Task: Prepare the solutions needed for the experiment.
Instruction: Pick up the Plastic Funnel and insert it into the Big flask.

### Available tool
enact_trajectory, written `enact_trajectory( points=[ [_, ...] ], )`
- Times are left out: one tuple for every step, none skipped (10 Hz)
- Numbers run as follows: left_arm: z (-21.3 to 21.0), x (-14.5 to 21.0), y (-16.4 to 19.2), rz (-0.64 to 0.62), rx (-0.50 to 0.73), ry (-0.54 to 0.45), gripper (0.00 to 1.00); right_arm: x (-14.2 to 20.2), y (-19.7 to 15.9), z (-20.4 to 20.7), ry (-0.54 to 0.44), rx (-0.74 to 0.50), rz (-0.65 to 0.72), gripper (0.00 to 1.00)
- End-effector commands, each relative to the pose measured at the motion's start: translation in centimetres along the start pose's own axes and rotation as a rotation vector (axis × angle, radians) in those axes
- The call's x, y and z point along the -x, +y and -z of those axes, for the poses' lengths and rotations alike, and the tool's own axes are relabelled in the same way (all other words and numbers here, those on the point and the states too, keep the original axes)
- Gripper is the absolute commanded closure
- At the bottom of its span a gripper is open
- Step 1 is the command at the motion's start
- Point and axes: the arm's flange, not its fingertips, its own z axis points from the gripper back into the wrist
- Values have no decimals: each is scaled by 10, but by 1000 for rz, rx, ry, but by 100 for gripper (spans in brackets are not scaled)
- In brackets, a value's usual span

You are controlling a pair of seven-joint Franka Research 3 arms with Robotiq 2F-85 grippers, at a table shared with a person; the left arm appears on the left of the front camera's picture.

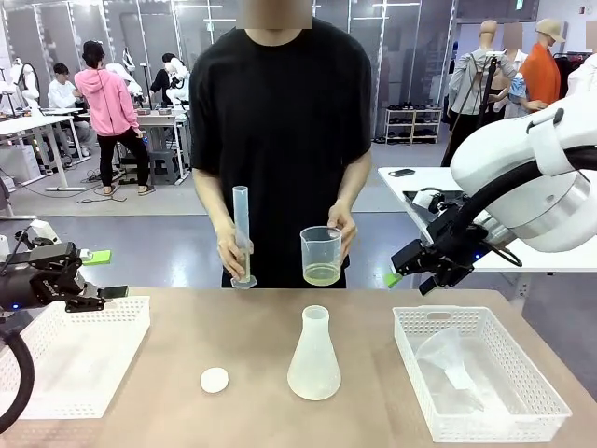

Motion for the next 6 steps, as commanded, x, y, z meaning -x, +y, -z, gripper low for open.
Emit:
enact_trajectory(
  points=[
    [0,0,0,4,-8,4,0,1,-16,-4,83,-2,-309,0],
    [0,0,0,4,-8,4,0,1,-26,-4,125,-17,-470,0],
    [0,0,0,4,-8,4,0,-1,-32,-2,155,-24,-577,0],
    [0,0,0,4,-8,4,0,-3,-35,3,184,-33,-683,0],
    [0,0,0,4,-8,4,0,-4,-34,7,223,-67,-752,0],
    [0,0,0,4,-8,4,0,-9,-36,8,200,-61,-633,0]
  ],
)
